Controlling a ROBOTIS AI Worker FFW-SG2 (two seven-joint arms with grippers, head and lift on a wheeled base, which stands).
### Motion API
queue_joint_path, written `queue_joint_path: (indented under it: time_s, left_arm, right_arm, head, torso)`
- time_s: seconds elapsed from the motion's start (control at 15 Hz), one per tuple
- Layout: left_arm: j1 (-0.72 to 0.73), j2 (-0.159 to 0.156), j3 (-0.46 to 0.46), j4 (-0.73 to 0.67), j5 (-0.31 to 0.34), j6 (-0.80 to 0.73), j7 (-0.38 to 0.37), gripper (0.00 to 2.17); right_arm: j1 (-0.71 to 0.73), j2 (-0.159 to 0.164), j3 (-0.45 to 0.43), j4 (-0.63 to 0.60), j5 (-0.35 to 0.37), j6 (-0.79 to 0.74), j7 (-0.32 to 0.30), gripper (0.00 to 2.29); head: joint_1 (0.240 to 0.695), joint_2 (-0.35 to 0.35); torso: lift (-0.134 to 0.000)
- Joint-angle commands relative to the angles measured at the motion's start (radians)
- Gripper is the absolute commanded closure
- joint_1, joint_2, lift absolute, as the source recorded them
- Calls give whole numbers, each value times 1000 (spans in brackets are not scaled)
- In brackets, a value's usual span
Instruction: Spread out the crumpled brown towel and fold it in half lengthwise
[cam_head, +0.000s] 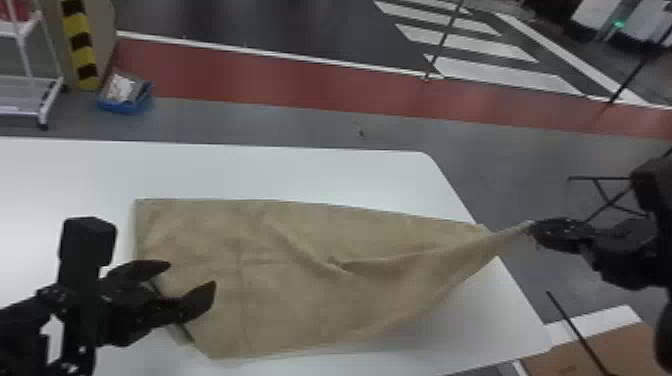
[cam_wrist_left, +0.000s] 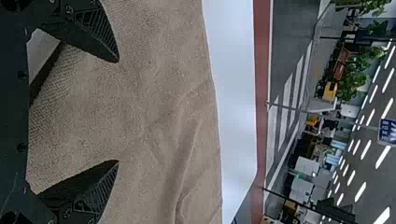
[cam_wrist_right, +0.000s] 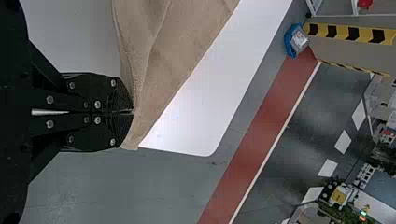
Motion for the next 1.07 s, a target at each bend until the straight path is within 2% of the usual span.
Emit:
queue_joint_path:
  time_s: [0.0,0.07,0.2,0.27,0.4,0.67,0.8,1.0]
  left_arm:
    - [3,17,47,-23,-8,30,-33,130]
    - [15,29,61,-62,-9,80,-62,130]
    - [54,56,76,-138,-18,104,-194,144]
    - [62,60,69,-156,-31,129,-211,147]
    - [58,53,40,-148,-41,153,-159,147]
    - [39,47,3,-98,-44,132,-145,147]
    - [25,47,-23,-52,-64,92,-111,151]
    - [12,47,-34,-33,-94,83,-113,596]
  right_arm:
    - [1,12,12,-2,1,-1,0,1214]
    - [1,22,18,-8,4,-4,0,1214]
    - [2,35,32,-9,9,-13,-3,1210]
    - [2,45,44,-12,15,-19,-5,1214]
    - [4,54,62,-26,21,-22,-3,1214]
    - [16,55,61,-26,27,-22,-3,1210]
    - [24,55,55,-26,26,-22,-3,1210]
    - [33,57,44,-26,21,-22,-3,1210]
  head:
    - [695,-350]
    - [695,-350]
    - [695,-350]
    - [695,-350]
    - [695,-350]
    - [695,-350]
    - [695,-350]
    - [695,-350]
  torso:
    - [-124]
    - [-124]
    - [-124]
    - [-124]
    - [-124]
    - [-124]
    - [-124]
    - [-124]
